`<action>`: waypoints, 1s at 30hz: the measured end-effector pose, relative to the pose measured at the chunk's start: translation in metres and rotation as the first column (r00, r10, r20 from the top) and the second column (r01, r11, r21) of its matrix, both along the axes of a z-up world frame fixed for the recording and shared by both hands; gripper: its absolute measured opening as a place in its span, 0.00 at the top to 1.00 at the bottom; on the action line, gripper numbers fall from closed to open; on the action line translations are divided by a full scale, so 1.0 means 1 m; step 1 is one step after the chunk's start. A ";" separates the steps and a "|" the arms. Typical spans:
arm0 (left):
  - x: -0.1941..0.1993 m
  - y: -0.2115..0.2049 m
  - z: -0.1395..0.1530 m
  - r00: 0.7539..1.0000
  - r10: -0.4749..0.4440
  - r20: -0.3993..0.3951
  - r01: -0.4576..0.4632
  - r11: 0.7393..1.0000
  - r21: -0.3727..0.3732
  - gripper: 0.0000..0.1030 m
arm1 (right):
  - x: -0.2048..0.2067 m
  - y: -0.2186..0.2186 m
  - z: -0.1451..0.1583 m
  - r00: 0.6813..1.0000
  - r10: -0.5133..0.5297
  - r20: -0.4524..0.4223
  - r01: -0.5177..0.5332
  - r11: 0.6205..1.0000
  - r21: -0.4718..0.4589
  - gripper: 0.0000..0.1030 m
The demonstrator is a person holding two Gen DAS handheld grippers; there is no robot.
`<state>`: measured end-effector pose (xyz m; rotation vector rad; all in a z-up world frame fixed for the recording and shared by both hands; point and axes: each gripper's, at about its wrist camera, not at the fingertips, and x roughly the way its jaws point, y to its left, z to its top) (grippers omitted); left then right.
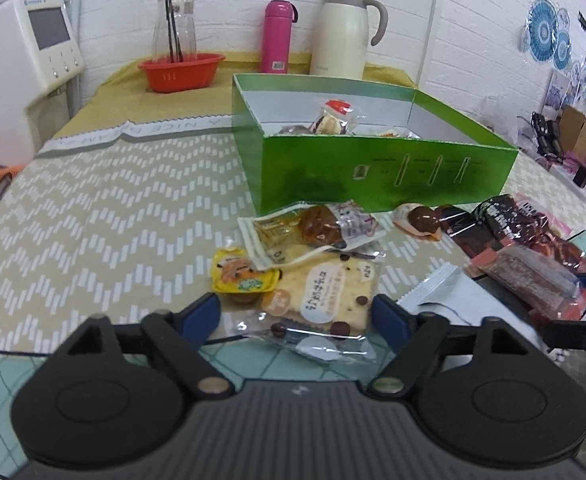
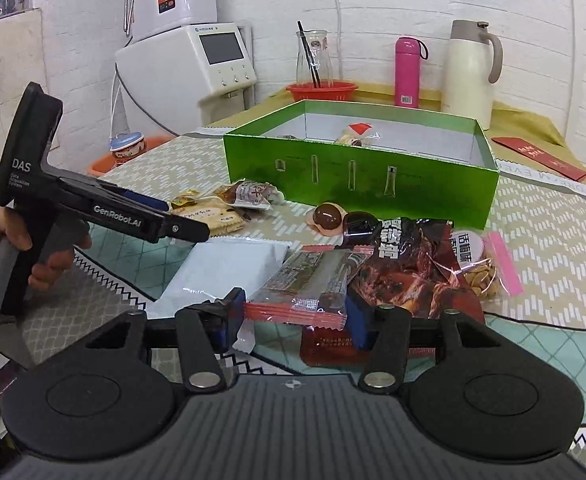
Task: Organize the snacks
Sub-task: 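Grasp the cracker packet with the left tool while the right lifts the red bar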
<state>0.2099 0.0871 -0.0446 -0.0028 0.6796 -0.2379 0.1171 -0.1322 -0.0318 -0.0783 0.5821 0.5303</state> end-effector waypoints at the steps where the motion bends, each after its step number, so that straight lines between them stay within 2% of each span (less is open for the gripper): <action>1: 0.000 0.001 0.000 1.000 0.004 0.007 -0.004 1.000 0.005 0.34 | -0.002 0.000 -0.001 1.000 0.003 -0.007 -0.003 1.000 -0.002 0.14; 5: -0.002 0.002 0.003 1.000 0.009 -0.005 -0.009 1.000 0.008 0.36 | -0.007 -0.004 -0.004 1.000 0.004 -0.018 -0.004 1.000 -0.004 0.13; 7: -0.009 0.003 0.004 1.000 0.008 -0.008 -0.008 1.000 0.000 0.45 | -0.009 -0.007 -0.004 1.000 0.000 -0.015 0.000 1.000 -0.004 0.12; 9: -0.021 0.005 0.006 1.000 0.014 -0.026 -0.014 1.000 -0.003 0.45 | -0.011 -0.010 -0.003 1.000 -0.006 -0.011 0.006 1.000 -0.007 0.11; 12: -0.045 0.006 0.007 0.999 0.005 -0.036 -0.004 1.000 0.011 0.42 | -0.013 -0.014 -0.004 1.000 -0.010 -0.003 0.010 1.000 -0.015 0.10; 14: -0.054 0.005 0.007 0.999 0.012 -0.033 -0.011 0.999 0.036 0.36 | -0.012 -0.015 -0.006 1.000 -0.012 0.000 0.012 1.000 -0.015 0.09; 15: -0.056 0.004 0.007 0.999 0.015 -0.028 -0.013 0.999 0.051 0.29 | -0.012 -0.015 -0.006 1.000 -0.014 0.004 0.014 1.000 -0.016 0.07; 16: -0.056 0.001 0.007 1.000 0.012 -0.018 -0.011 0.998 0.066 0.27 | -0.012 -0.015 -0.006 1.000 -0.017 0.009 0.017 1.000 -0.016 0.06; 21: -0.045 -0.010 0.003 1.000 0.003 -0.013 -0.002 0.995 0.103 0.28 | -0.016 -0.006 -0.006 1.000 -0.006 0.031 0.008 0.999 -0.054 0.06; 24: -0.043 -0.008 0.004 1.000 -0.016 -0.023 0.017 0.997 0.074 0.39 | -0.022 0.001 -0.009 0.998 0.024 0.059 -0.017 0.993 -0.118 0.07; 27: -0.043 -0.008 0.004 1.000 -0.014 -0.022 0.016 0.997 0.078 0.39 | -0.022 0.006 -0.011 0.996 0.044 0.080 -0.030 0.986 -0.163 0.07; 30: -0.042 -0.009 0.002 1.000 -0.004 -0.013 0.005 0.997 0.079 0.32 | -0.017 0.010 -0.012 0.995 0.048 0.091 -0.031 0.984 -0.176 0.07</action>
